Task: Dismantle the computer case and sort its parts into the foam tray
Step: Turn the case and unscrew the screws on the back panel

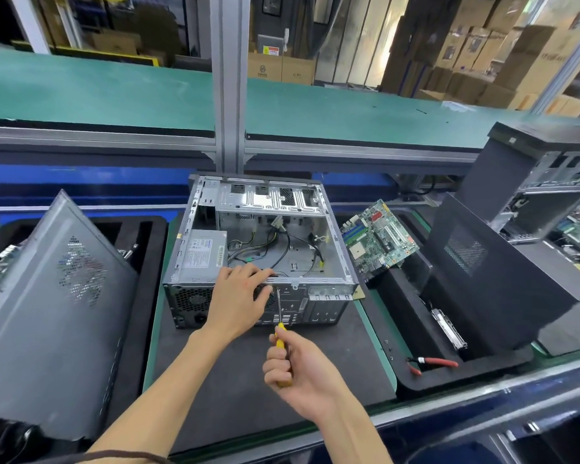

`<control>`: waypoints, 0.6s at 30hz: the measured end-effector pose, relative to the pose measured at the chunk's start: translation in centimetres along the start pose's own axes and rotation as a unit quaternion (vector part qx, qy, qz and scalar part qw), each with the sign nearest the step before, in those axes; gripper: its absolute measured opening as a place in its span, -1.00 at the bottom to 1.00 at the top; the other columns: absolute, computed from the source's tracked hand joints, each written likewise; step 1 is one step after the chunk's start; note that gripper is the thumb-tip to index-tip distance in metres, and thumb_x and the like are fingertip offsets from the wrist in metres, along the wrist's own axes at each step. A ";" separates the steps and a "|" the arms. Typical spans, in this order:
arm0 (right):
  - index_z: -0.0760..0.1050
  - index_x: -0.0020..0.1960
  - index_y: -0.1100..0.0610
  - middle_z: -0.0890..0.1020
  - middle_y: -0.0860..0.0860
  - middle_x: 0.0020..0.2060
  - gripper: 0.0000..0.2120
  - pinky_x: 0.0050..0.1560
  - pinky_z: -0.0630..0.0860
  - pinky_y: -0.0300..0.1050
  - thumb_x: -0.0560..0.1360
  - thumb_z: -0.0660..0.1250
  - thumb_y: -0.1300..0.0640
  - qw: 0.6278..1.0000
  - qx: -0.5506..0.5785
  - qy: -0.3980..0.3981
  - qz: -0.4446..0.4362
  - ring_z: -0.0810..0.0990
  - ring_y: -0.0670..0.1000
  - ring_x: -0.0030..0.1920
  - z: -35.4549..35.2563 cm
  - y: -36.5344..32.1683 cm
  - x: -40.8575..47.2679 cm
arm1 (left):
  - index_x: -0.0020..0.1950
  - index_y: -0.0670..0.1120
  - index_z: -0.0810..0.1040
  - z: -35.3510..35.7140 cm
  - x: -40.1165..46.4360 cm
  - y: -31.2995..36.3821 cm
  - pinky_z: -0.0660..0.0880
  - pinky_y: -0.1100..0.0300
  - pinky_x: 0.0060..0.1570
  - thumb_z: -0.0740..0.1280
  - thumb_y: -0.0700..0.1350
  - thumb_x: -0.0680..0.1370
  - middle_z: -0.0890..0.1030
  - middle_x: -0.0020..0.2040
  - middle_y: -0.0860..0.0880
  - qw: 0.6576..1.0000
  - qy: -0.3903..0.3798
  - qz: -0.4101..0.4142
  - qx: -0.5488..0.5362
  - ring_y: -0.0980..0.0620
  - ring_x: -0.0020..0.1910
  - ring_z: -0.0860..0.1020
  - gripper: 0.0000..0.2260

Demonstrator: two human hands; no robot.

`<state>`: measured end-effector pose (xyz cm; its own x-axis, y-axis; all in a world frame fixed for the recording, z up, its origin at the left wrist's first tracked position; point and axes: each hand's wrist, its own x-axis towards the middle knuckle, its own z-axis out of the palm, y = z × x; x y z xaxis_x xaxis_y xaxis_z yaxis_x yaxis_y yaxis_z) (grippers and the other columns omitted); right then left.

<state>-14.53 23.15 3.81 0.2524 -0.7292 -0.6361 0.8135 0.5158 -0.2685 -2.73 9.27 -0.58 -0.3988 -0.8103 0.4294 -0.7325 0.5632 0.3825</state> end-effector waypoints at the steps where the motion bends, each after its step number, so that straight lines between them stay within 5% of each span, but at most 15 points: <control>1: 0.49 -0.01 0.26 0.36 0.04 -0.34 -0.87 -0.46 0.27 -0.20 0.52 0.34 0.19 1.000 -0.003 -0.013 0.009 0.29 -0.03 -0.44 0.0 0.0 0.0 | 0.25 0.03 0.62 -0.1 0.0 0.0 0.31 0.05 0.13 0.34 -0.02 0.60 0.61 0.03 0.07 1.000 -0.002 0.000 0.001 -0.01 0.03 0.55 -0.76; 6: 0.49 0.09 0.33 0.47 0.15 -0.24 -0.85 -0.30 0.52 -0.05 0.57 0.28 0.27 0.999 -0.007 -0.034 0.013 0.48 0.07 -0.34 -0.2 -0.1 -0.1 | 0.31 0.07 0.58 -0.7 0.2 0.4 0.25 0.09 0.20 0.28 0.03 0.63 0.60 0.10 0.07 0.999 -0.036 -0.021 -0.006 0.03 0.13 0.52 -0.73; 11: 0.37 -0.13 0.13 0.28 -0.03 -0.39 -0.77 -0.65 0.17 -0.32 0.44 0.44 0.27 0.999 0.025 0.004 -0.029 0.23 -0.10 -0.52 -0.4 -0.2 0.4 | 0.30 0.05 0.59 -0.2 0.2 0.0 0.26 0.07 0.18 0.29 0.02 0.63 0.61 0.07 0.06 1.000 -0.029 -0.008 0.005 0.01 0.10 0.53 -0.74; 15: 0.47 -0.11 0.24 0.24 -0.02 -0.35 -0.80 -0.56 0.13 -0.25 0.57 0.31 0.10 1.000 0.026 -0.001 0.003 0.18 -0.06 -0.44 -0.8 -0.9 -0.4 | 0.26 0.03 0.61 0.0 0.3 -0.1 0.27 0.06 0.16 0.33 -0.02 0.61 0.62 0.05 0.05 1.000 -0.018 -0.010 0.000 -0.02 0.09 0.55 -0.76; 18: 0.50 -0.03 0.28 0.34 0.05 -0.31 -0.81 -0.41 0.26 -0.17 0.55 0.19 0.18 1.000 0.001 -0.018 0.008 0.25 -0.01 -0.37 -0.2 -1.2 -0.5 | 0.26 0.06 0.61 0.0 0.3 -0.1 0.27 0.07 0.15 0.33 -0.01 0.61 0.61 0.04 0.06 1.000 -0.020 -0.010 0.003 -0.01 0.08 0.54 -0.76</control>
<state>-15.72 22.94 4.34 0.2846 -0.7366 -0.6135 0.8100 0.5271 -0.2571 -2.84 8.96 -0.48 -0.4057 -0.8277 0.3876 -0.7441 0.5454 0.3858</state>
